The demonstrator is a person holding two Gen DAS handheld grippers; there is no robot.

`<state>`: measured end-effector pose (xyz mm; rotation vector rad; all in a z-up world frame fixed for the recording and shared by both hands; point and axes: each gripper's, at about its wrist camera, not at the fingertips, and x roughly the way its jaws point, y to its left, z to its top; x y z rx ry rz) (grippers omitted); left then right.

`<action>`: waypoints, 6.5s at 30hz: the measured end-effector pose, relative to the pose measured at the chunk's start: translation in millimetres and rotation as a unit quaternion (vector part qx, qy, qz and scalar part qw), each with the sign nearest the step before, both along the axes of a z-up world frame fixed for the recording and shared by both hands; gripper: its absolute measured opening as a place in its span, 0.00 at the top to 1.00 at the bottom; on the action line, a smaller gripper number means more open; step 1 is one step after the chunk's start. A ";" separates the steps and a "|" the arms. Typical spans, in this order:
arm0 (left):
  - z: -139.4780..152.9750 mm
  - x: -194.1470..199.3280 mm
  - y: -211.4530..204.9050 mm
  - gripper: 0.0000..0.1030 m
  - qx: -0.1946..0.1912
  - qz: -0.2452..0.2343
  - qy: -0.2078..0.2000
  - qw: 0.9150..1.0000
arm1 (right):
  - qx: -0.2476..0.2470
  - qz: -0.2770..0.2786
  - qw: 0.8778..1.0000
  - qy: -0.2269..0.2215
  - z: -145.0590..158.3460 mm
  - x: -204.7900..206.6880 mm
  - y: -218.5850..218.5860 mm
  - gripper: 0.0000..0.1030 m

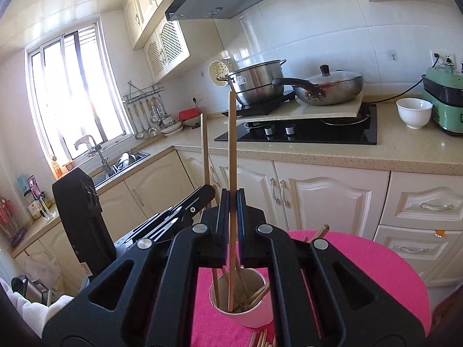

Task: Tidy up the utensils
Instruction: 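Lift both held chopsticks up and over the pink cup, then open the left tool while the right tool opens, dropping chopsticks into the cup, then move both open tools back down to the chopstick row, then grasp a chopstick with the left tool while the right tool grasps another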

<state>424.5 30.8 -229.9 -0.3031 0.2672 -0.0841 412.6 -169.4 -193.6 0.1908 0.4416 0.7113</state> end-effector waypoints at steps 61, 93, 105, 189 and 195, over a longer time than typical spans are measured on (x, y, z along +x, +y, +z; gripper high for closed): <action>-37.8 -88.1 7.5 0.59 0.058 0.043 0.158 0.985 | -0.101 -0.023 0.995 -0.003 -55.8 -35.7 36.1 0.94; -44.8 -122.7 -21.5 0.59 0.080 -0.016 0.223 0.971 | -0.106 -0.102 0.989 0.000 -29.2 -94.8 -19.1 0.51; -124.4 -92.4 -82.3 0.59 0.045 -0.074 0.400 0.912 | -0.197 -0.126 0.962 0.141 -109.5 -104.9 -61.2 0.51; -138.6 -89.4 -26.8 0.94 0.004 -0.104 0.481 0.871 | -0.235 0.009 0.866 0.442 -189.6 -37.4 -12.2 0.89; -138.3 -90.6 -27.6 0.94 0.003 -0.105 0.481 0.870 | -0.258 -0.004 0.862 0.436 -190.1 -40.3 -17.4 0.89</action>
